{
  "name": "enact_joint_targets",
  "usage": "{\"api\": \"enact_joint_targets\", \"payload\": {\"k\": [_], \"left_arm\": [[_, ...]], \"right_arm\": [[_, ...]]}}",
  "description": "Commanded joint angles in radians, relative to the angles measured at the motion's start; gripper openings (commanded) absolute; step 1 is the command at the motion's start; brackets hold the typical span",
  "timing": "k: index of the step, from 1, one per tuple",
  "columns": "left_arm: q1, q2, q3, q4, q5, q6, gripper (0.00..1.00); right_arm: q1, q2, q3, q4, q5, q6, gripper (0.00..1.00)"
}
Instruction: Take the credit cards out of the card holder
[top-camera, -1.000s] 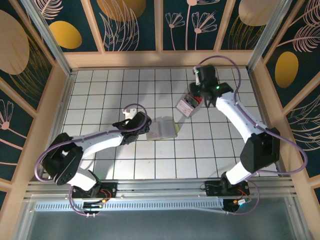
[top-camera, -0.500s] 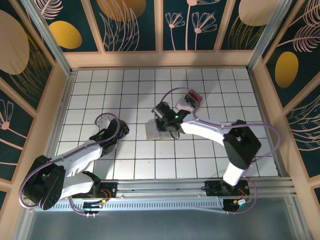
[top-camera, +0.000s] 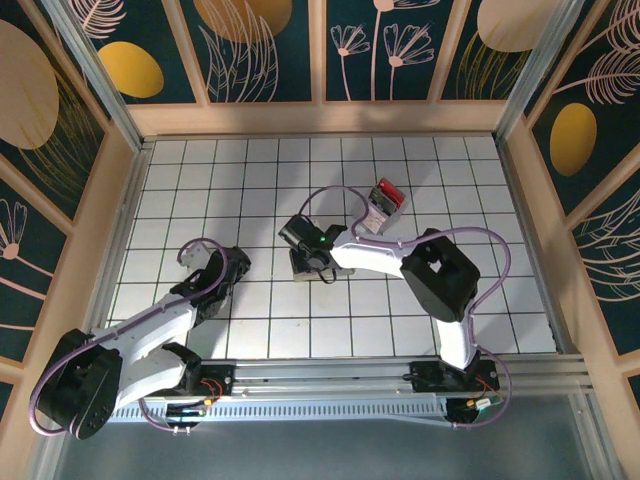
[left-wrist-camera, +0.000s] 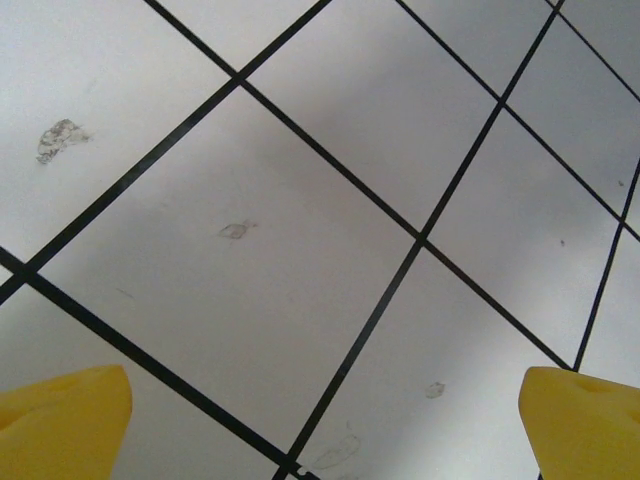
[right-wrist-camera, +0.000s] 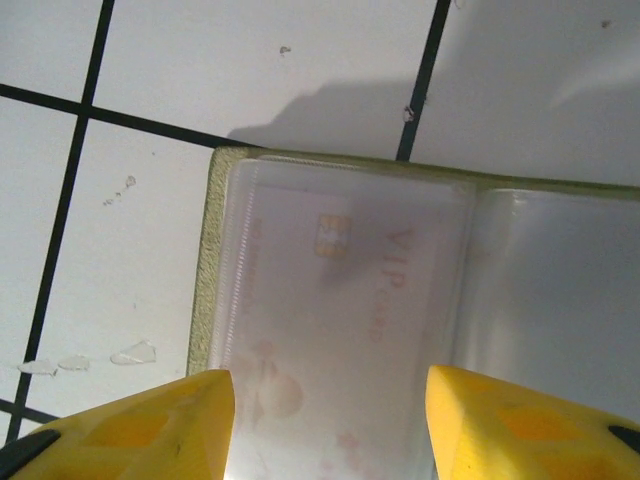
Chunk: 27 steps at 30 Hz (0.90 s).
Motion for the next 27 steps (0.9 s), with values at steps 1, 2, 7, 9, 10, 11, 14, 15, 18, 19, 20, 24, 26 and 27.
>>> {"api": "enact_joint_targets", "payload": {"k": [1,2,7,9,10,11,14,15,18,19,20,24,26,27], "left_arm": [[0.01,-0.008,-0.01,0.019,-0.023,-0.035,0.99],[0.009,-0.007,-0.011,0.019,-0.023,-0.035,0.99],[0.01,0.001,-0.014,0.024,-0.019,-0.041,0.99],[0.01,0.003,-0.013,0.025,-0.017,-0.041,0.99],[0.011,0.002,-0.014,0.025,-0.014,-0.04,0.99],[0.01,0.003,-0.014,0.024,-0.015,-0.041,0.99],[0.01,0.001,-0.015,0.026,-0.016,-0.042,0.99],[0.01,0.001,-0.015,0.028,-0.016,-0.041,0.99],[0.009,0.001,-0.011,0.03,-0.016,-0.036,0.99],[0.01,0.0,-0.008,0.03,-0.015,-0.03,0.99],[0.009,0.0,-0.006,0.03,-0.013,-0.025,0.99],[0.011,0.003,0.015,0.027,-0.006,0.024,0.99],[0.009,0.007,0.028,0.029,0.0,0.053,0.99],[0.009,0.01,0.034,0.033,0.007,0.071,0.99]], "right_arm": [[0.002,0.026,0.033,-0.006,0.016,0.007,0.55],[0.003,0.031,0.039,-0.011,0.022,0.005,0.56],[0.008,0.063,0.065,-0.035,0.045,-0.009,0.56],[0.01,0.079,0.071,-0.049,0.05,-0.01,0.56],[0.011,0.086,0.071,-0.053,0.05,-0.011,0.56],[0.014,0.09,0.067,-0.056,0.05,-0.01,0.56],[0.015,0.097,0.051,-0.054,0.039,-0.007,0.56],[0.015,0.1,0.044,-0.055,0.035,-0.006,0.56],[0.015,0.109,0.03,-0.057,0.035,-0.006,0.53],[0.015,0.109,0.027,-0.06,0.037,-0.006,0.52],[0.015,0.108,0.024,-0.062,0.038,-0.007,0.5],[0.008,0.093,0.008,-0.065,0.048,-0.008,0.37],[-0.003,0.081,-0.004,-0.059,0.05,-0.007,0.27],[-0.008,0.073,-0.009,-0.052,0.047,-0.006,0.23]]}}
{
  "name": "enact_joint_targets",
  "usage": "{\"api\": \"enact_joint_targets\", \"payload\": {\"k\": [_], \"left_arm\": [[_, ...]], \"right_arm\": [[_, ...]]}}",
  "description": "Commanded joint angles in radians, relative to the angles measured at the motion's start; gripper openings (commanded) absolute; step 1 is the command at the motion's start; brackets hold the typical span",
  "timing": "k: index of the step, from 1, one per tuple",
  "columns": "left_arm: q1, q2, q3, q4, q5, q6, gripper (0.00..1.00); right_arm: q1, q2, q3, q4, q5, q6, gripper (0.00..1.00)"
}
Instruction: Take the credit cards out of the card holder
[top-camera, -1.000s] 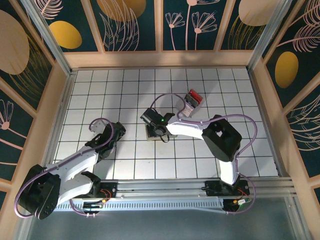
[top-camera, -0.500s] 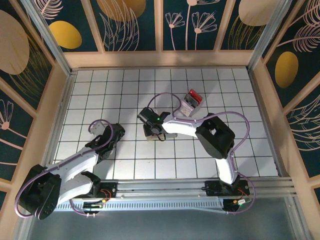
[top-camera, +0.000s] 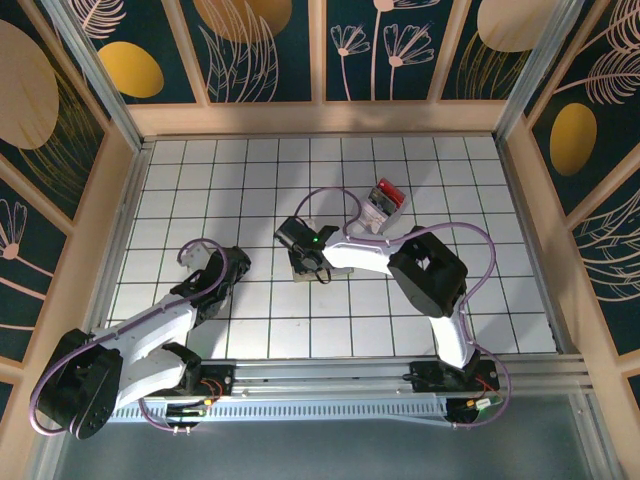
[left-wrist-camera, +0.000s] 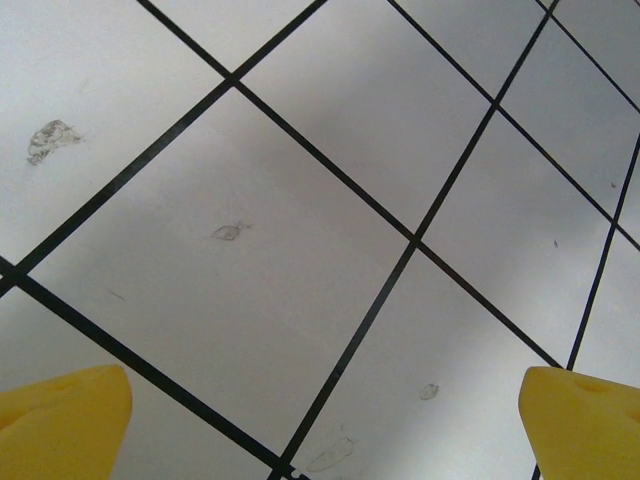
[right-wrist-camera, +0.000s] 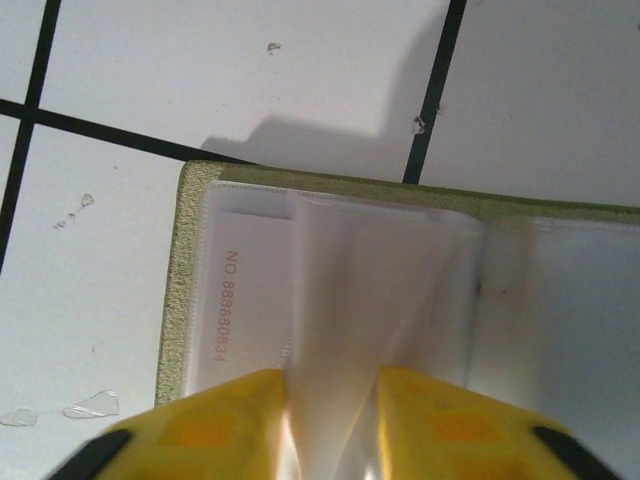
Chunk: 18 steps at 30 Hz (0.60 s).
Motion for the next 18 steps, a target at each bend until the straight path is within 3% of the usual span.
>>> {"api": "enact_joint_targets", "payload": {"k": [1,10,18], "left_arm": [[0.009,0.009,0.041,0.022,0.011,0.073,0.99],[-0.003,0.059,0.149,0.049,0.066,0.25,0.99],[-0.127,0.222,0.272,0.054,0.023,0.31,0.99]], "right_arm": [[-0.014,-0.009,-0.05,-0.038,0.002,0.004,0.22],[-0.069,-0.115,-0.122,0.027,-0.025,0.003,0.17],[-0.109,-0.162,-0.158,0.015,0.022,0.004,0.34]]}}
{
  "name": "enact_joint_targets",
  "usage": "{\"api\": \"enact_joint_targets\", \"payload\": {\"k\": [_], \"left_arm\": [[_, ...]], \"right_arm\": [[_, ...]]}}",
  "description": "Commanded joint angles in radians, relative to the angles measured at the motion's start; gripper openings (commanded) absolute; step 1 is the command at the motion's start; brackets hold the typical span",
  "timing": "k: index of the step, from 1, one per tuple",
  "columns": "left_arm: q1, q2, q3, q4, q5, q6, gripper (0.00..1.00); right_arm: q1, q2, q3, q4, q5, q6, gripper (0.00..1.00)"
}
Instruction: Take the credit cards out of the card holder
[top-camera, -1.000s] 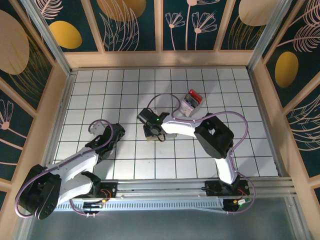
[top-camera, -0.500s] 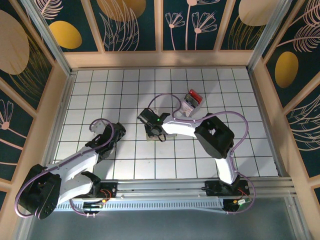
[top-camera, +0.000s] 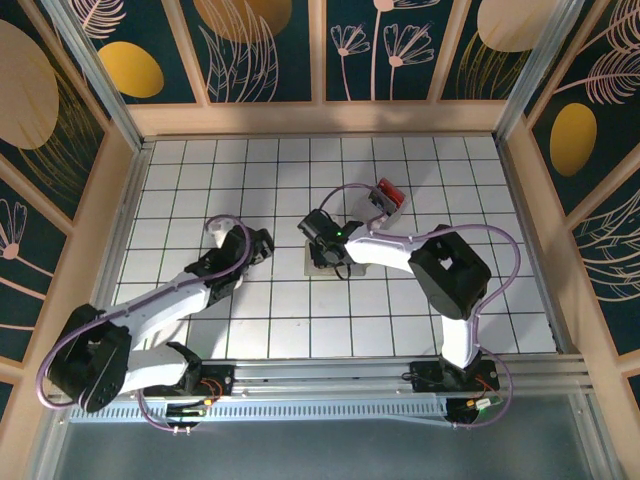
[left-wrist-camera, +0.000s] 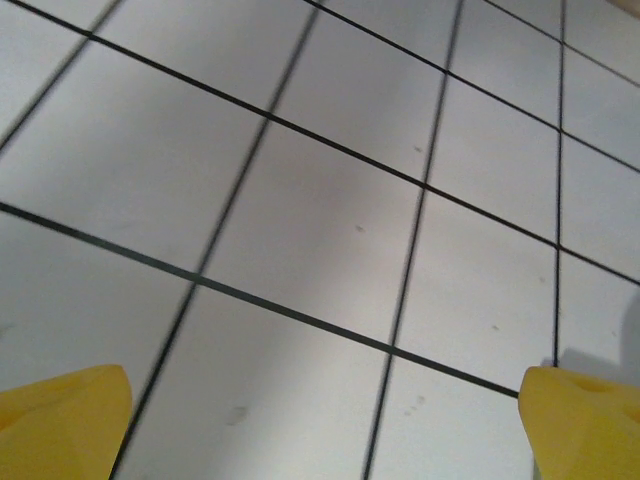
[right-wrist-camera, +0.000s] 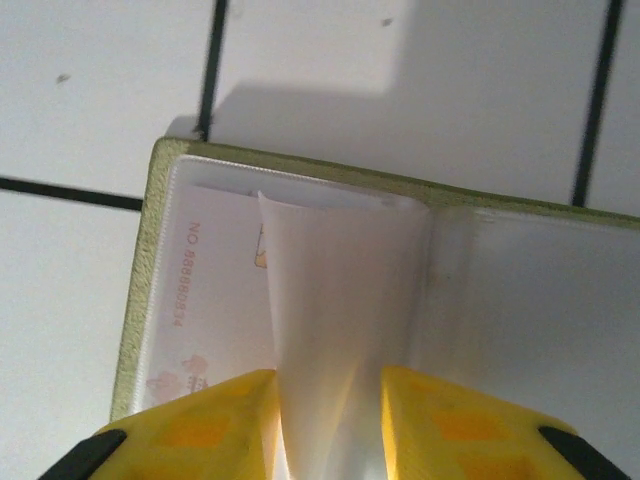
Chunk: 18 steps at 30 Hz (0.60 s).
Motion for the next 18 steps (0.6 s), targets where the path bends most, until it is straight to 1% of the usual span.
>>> {"api": "enact_joint_targets", "payload": {"k": [1,6,11,13,18], "left_arm": [[-0.045,0.075,0.064,0.008,-0.026,0.049,0.99],[-0.08,0.178,0.135,-0.01,-0.02,0.071,0.99],[-0.083,0.203,0.15,-0.006,-0.011,0.072,0.99],[-0.082,0.205,0.151,0.003,-0.004,0.08,0.99],[-0.084,0.227,0.158,0.014,0.008,0.106,0.99]], "right_arm": [[-0.004,-0.043,-0.016,-0.024,0.056,-0.004,0.34],[-0.007,-0.069,-0.017,-0.062,0.116,-0.002,0.36],[-0.018,-0.092,-0.043,-0.082,0.156,0.01,0.35],[-0.027,-0.103,-0.058,-0.084,0.157,0.01,0.34],[-0.053,-0.137,-0.105,-0.084,0.171,0.02,0.26]]}}
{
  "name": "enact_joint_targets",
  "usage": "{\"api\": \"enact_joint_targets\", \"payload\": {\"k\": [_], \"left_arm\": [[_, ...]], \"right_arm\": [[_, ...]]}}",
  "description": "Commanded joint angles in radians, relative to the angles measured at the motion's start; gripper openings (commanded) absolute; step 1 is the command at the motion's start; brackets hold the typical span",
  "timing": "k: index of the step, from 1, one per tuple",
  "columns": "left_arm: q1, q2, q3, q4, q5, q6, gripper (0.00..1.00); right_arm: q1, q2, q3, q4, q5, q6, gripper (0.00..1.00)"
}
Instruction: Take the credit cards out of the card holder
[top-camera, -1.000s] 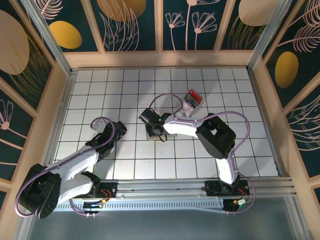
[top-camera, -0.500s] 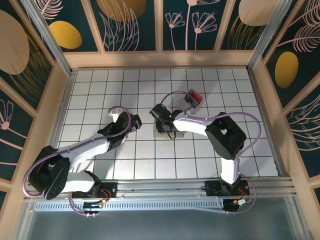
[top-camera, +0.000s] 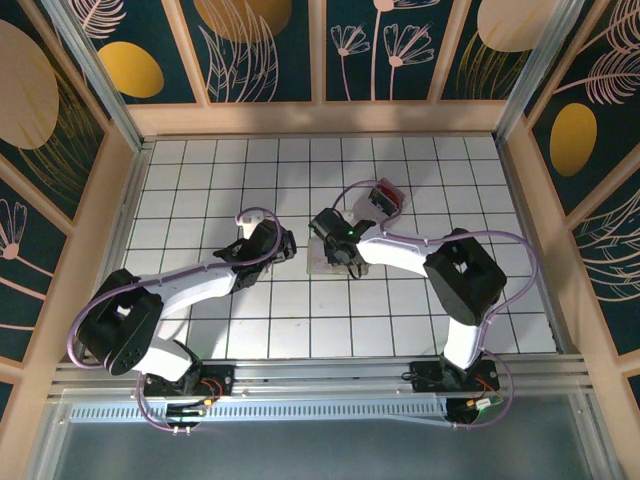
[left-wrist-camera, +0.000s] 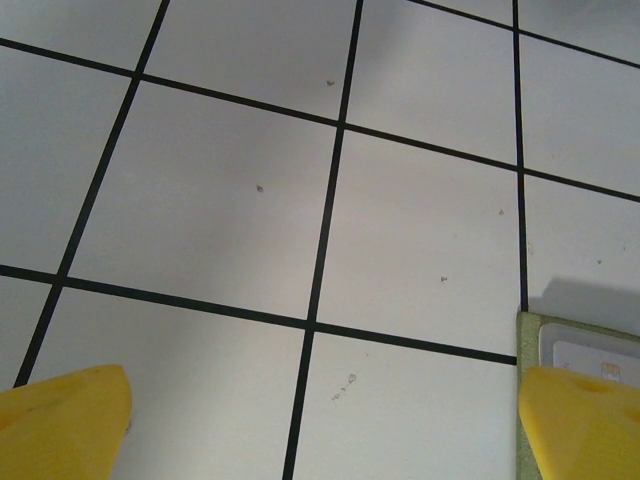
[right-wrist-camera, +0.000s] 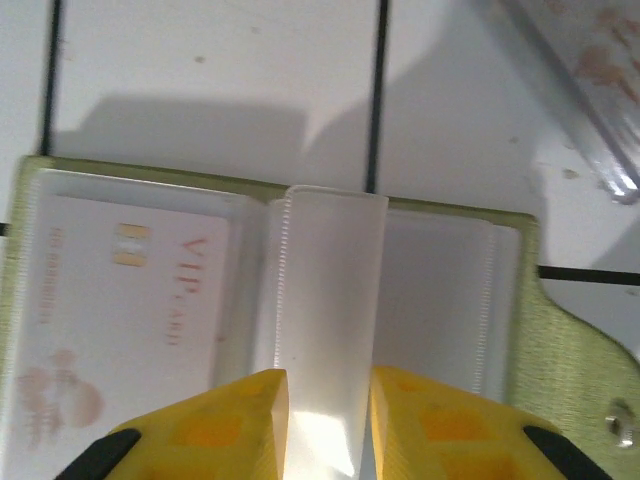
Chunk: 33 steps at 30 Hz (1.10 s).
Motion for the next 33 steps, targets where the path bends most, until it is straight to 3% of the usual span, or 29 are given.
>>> {"api": "enact_joint_targets", "payload": {"k": [1,13,25,33], "left_arm": [[-0.005,0.028,0.031,0.013,0.006,0.037,0.99],[-0.102,0.178,0.134,-0.027,-0.025,0.125,0.99],[-0.147,0.314,0.217,-0.055,-0.043,0.16,0.99],[-0.147,0.325,0.21,-0.104,-0.087,0.045,0.99]], "right_arm": [[-0.022,-0.056,-0.041,-0.027,0.045,0.019,0.25],[-0.091,-0.134,-0.161,0.01,0.025,0.028,0.19],[-0.111,-0.271,-0.144,-0.02,0.007,0.042,0.18],[-0.112,-0.274,-0.143,0.094,-0.18,0.05,0.16]]}}
